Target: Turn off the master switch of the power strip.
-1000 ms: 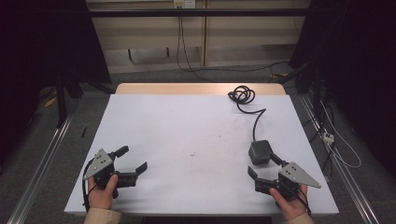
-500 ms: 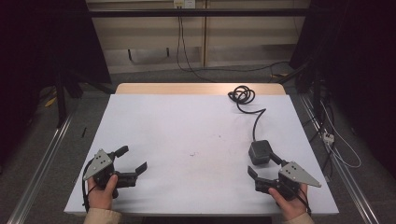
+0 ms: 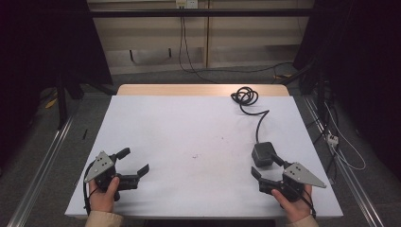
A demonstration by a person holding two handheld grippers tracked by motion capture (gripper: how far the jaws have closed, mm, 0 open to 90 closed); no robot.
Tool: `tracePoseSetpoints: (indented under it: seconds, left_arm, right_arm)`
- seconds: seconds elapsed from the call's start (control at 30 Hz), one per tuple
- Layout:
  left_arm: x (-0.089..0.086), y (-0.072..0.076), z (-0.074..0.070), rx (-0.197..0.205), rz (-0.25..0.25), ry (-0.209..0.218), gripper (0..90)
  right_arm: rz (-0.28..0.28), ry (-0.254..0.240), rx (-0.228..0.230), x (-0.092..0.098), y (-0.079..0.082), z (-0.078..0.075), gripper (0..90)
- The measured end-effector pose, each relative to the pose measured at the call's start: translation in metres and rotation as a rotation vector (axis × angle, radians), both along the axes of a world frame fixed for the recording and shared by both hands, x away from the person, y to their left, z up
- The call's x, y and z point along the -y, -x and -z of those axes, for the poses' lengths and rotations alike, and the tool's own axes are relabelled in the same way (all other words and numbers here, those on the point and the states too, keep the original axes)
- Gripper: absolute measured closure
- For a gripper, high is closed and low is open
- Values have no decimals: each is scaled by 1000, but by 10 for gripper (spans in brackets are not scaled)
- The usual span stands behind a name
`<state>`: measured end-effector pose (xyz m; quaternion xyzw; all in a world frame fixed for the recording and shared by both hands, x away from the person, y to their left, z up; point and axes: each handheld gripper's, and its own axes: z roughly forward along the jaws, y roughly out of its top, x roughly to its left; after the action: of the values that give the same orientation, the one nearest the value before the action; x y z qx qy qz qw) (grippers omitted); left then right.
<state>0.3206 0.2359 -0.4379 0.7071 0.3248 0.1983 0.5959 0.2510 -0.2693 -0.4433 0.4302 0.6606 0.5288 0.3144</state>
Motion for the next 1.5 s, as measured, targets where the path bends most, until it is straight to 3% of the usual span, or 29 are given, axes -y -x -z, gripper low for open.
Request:
tracePoseSetpoints:
  seconds: [0.9,1.5]
  left_arm:
    - [0,-1,1,-5,6,3,26]
    - [1,-1,1,-9,5,5,26]
  right_arm:
    - [21,6,-10,8,-15,-7,152]
    - [40,4,-23,16,-23,-8,217]
